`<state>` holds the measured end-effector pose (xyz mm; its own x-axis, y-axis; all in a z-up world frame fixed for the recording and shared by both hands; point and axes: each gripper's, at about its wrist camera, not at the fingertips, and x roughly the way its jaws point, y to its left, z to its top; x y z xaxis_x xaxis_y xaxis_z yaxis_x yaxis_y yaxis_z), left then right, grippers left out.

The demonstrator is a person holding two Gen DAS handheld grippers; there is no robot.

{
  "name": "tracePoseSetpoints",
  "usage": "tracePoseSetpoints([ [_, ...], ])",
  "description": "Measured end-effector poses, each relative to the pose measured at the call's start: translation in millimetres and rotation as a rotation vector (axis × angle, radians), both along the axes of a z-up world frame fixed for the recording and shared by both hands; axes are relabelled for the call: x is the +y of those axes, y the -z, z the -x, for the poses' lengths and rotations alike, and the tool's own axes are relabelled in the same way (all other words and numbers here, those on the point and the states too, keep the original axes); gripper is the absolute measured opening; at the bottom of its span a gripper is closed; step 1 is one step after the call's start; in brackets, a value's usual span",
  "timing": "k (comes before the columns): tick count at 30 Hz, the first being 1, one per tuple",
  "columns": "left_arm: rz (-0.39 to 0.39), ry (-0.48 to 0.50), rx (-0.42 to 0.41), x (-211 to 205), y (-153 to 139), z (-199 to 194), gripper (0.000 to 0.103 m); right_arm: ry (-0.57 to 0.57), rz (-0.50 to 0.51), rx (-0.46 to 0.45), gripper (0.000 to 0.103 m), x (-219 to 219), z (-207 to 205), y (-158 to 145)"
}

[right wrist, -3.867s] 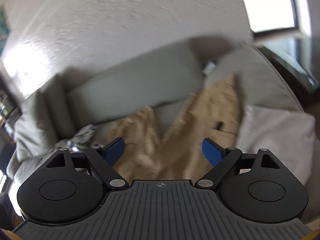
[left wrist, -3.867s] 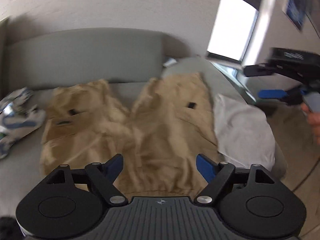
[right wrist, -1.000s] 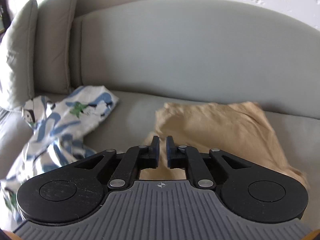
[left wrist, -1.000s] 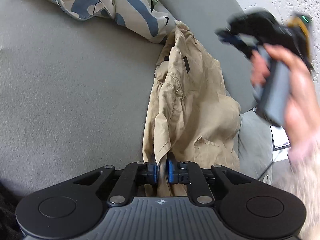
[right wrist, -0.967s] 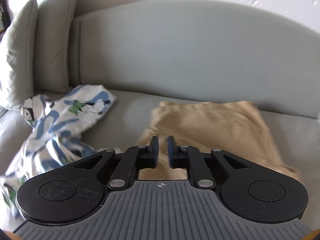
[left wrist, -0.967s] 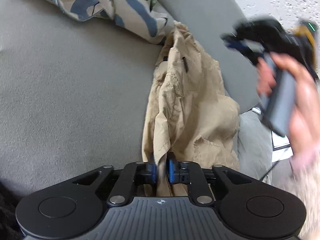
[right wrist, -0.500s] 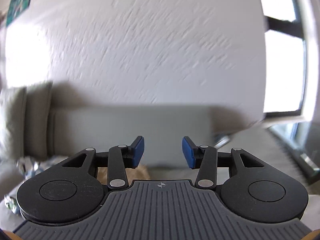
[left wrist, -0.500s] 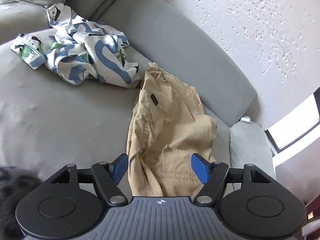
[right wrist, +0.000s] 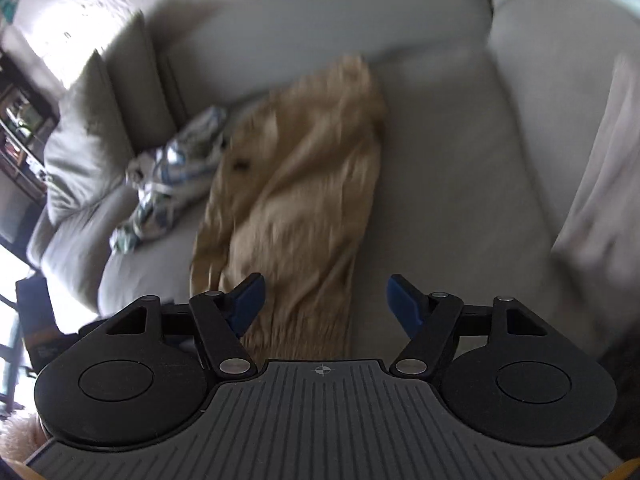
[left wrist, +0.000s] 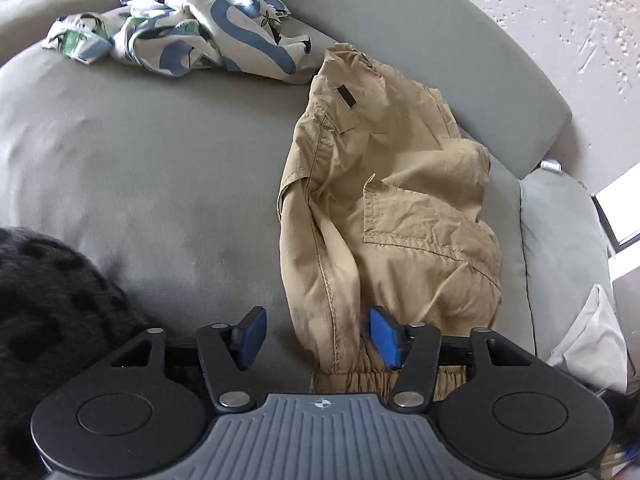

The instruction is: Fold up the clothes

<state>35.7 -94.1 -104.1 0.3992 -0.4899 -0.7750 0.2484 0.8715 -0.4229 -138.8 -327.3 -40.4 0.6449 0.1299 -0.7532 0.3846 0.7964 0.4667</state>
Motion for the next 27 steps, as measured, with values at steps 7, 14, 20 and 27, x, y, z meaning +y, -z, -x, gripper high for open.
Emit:
tracePoseSetpoints([
  [7,-0.085,0.030,-0.147,-17.5,-17.0,12.3,0.010,-0.012,0.015,0.028,0.070,6.9,6.9,21.9],
  [14,-0.116,0.125,-0.307,-31.4,-38.4,28.2,0.006,0.018,0.039,0.047,0.070,7.6,15.5,26.8],
  [20,-0.154,0.128,-0.321,-30.1,-30.4,19.5,0.024,0.024,0.050,0.054,0.070,11.5,14.1,32.7],
  [27,-0.079,0.041,-0.063,-3.1,-0.2,-4.7,0.054,0.025,0.015,0.033,0.072,8.5,9.0,34.7],
])
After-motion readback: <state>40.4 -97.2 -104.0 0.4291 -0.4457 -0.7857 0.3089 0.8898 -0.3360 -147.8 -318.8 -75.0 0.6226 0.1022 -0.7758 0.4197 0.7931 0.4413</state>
